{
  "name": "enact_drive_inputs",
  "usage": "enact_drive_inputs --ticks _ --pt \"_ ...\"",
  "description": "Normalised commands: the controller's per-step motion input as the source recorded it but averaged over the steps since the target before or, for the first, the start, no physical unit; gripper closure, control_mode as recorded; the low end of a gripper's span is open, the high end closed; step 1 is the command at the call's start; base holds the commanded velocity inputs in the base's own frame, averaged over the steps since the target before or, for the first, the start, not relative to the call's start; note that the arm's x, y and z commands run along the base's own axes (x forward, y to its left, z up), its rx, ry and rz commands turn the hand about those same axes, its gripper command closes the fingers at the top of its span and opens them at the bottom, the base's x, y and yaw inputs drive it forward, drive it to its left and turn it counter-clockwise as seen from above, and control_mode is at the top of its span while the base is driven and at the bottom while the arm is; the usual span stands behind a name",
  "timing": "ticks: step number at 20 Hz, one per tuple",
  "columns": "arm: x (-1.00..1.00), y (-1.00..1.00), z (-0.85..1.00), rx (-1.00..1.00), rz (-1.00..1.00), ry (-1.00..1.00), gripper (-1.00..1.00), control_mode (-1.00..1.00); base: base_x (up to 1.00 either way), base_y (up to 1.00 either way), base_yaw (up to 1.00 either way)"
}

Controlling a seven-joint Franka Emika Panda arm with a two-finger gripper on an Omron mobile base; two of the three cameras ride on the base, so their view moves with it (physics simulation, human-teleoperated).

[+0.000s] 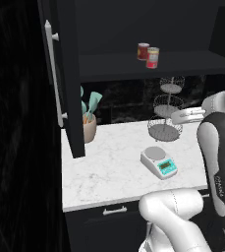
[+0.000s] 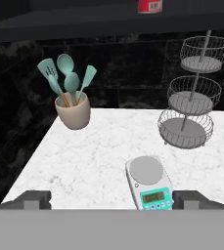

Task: Pick the canned food and place it on the digital scale for weighing, and close the cabinet.

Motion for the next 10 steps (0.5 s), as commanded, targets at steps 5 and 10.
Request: enact_drive_inputs --ticks 5,10 --pt "-0.33 -0.02 0.93 0.03 -0.06 -0.22 -1.0 -1.0 0.0 0.0 0.0" --pt "-0.26 -0.01 0.84 0.0 -0.02 -0.06 -1.0 -1.0 0.0 0.0 0.0"
